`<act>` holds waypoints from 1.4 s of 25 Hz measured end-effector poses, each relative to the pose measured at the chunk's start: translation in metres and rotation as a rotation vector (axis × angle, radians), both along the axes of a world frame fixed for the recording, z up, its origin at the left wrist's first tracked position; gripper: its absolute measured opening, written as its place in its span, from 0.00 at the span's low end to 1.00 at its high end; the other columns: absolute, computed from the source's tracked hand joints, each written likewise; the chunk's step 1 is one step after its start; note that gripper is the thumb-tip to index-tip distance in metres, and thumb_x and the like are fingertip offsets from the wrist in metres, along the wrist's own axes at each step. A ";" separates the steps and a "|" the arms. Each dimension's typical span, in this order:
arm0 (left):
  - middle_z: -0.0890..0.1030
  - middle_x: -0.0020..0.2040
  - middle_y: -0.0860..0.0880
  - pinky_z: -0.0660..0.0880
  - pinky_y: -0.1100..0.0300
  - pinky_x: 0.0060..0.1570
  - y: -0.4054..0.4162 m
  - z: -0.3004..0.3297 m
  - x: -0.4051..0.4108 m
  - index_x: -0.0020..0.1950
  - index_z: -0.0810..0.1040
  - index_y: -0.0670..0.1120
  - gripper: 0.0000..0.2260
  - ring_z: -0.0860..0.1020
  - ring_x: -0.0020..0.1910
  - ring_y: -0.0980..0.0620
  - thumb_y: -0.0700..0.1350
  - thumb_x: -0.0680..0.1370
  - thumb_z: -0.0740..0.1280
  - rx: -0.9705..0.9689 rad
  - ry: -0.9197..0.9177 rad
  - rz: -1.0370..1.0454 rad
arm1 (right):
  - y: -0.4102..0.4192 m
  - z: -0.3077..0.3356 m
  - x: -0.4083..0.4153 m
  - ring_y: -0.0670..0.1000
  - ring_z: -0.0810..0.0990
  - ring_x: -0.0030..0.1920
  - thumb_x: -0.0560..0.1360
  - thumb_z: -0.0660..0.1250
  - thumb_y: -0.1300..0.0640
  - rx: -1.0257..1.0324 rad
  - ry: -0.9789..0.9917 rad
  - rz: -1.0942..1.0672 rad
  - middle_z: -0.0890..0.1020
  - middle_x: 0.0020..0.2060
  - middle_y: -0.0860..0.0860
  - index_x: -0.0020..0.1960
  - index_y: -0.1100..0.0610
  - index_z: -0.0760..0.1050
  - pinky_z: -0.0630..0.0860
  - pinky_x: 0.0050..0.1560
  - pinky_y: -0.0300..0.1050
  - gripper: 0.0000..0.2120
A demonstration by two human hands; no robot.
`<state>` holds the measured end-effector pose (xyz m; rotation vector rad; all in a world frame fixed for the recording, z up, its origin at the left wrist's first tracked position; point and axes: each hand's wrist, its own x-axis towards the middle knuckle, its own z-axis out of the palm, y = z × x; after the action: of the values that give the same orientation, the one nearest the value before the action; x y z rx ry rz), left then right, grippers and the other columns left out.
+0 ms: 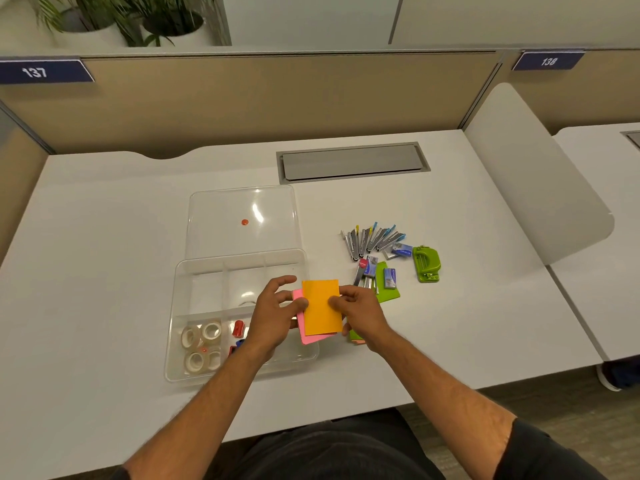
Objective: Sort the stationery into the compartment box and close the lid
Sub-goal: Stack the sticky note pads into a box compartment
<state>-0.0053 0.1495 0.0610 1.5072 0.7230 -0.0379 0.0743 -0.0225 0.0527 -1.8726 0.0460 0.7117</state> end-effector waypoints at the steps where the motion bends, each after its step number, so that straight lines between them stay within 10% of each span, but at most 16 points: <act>1: 0.78 0.59 0.47 0.84 0.52 0.43 0.001 -0.001 -0.001 0.64 0.72 0.59 0.21 0.80 0.55 0.45 0.43 0.76 0.74 0.006 0.006 -0.011 | 0.000 -0.001 0.000 0.48 0.81 0.29 0.77 0.70 0.54 -0.007 -0.007 0.020 0.83 0.45 0.50 0.56 0.52 0.78 0.78 0.26 0.44 0.09; 7: 0.76 0.59 0.48 0.82 0.55 0.44 0.006 -0.006 -0.004 0.65 0.71 0.60 0.23 0.77 0.58 0.46 0.39 0.77 0.71 0.094 0.046 -0.030 | -0.021 -0.014 0.007 0.49 0.82 0.37 0.76 0.69 0.52 -0.141 -0.092 0.007 0.85 0.38 0.49 0.45 0.51 0.83 0.80 0.34 0.44 0.05; 12: 0.76 0.60 0.48 0.83 0.54 0.44 0.006 -0.009 -0.009 0.64 0.71 0.59 0.22 0.77 0.59 0.46 0.38 0.77 0.71 0.094 0.033 -0.019 | -0.059 -0.048 0.010 0.58 0.75 0.60 0.73 0.72 0.47 -0.636 -0.132 -0.088 0.75 0.59 0.57 0.65 0.59 0.73 0.74 0.56 0.53 0.25; 35: 0.77 0.60 0.45 0.80 0.41 0.54 0.010 -0.007 -0.018 0.65 0.72 0.56 0.21 0.77 0.59 0.44 0.38 0.77 0.70 0.127 0.063 -0.031 | -0.039 -0.060 -0.003 0.59 0.69 0.60 0.68 0.76 0.46 -0.808 -0.199 0.095 0.69 0.61 0.57 0.65 0.59 0.64 0.74 0.49 0.52 0.34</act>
<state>-0.0233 0.1598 0.0541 1.6447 0.7643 -0.0644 0.0708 -0.0612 -0.0070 -2.7268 0.1328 0.6087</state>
